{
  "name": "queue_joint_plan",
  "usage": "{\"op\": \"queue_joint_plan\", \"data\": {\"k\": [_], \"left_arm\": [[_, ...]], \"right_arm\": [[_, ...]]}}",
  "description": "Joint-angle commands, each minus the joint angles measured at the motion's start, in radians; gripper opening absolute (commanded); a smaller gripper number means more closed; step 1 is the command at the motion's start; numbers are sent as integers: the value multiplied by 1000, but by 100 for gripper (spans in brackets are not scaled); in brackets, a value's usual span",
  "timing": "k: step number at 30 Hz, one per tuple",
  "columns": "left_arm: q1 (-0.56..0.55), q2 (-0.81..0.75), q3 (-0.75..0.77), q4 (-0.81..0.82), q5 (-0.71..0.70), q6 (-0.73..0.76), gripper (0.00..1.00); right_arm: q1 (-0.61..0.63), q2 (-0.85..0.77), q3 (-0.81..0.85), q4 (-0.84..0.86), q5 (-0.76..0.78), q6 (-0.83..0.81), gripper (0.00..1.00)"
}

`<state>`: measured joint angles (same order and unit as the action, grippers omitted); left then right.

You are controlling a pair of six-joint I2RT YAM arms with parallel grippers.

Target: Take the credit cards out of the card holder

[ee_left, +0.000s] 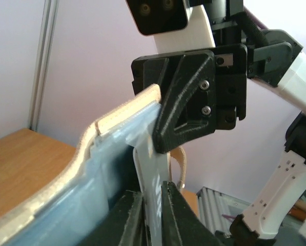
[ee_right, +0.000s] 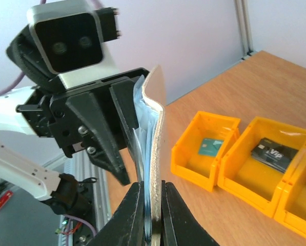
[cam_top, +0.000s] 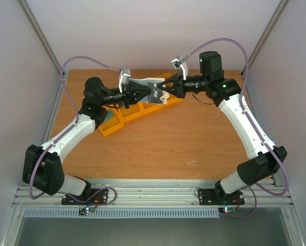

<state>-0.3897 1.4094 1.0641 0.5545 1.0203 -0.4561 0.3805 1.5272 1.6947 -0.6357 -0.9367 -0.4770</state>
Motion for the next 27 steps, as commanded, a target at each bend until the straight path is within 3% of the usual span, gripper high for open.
{"op": "queue_joint_plan", "data": {"k": [1,6,12,18,22,26,27], "left_arm": [[-24,6,49,99,70,-24,3],[-25,-10,29,89,39,-16,0],[-13,-38,-9,99,-6,22,0],[7,-47,-21,112,-6,22,0],[15,-48,-28,108,2,23,0],[16,-47,-32,99,7,27,0],[15,-48,-35,92,8,31,0]], "right_arm": [[25,16,8,34,-40,19,1],[22,0,-2,-6,-31,-19,3],[-15,-15,-38,-53,-108,-38,31],[-30,-26,-71,-99,-154,-60,35],[-40,-26,-67,-121,-201,-71,28],[-40,-6,-33,-157,-215,-84,3],[-40,-1,-26,-164,-219,-86,1]]}}
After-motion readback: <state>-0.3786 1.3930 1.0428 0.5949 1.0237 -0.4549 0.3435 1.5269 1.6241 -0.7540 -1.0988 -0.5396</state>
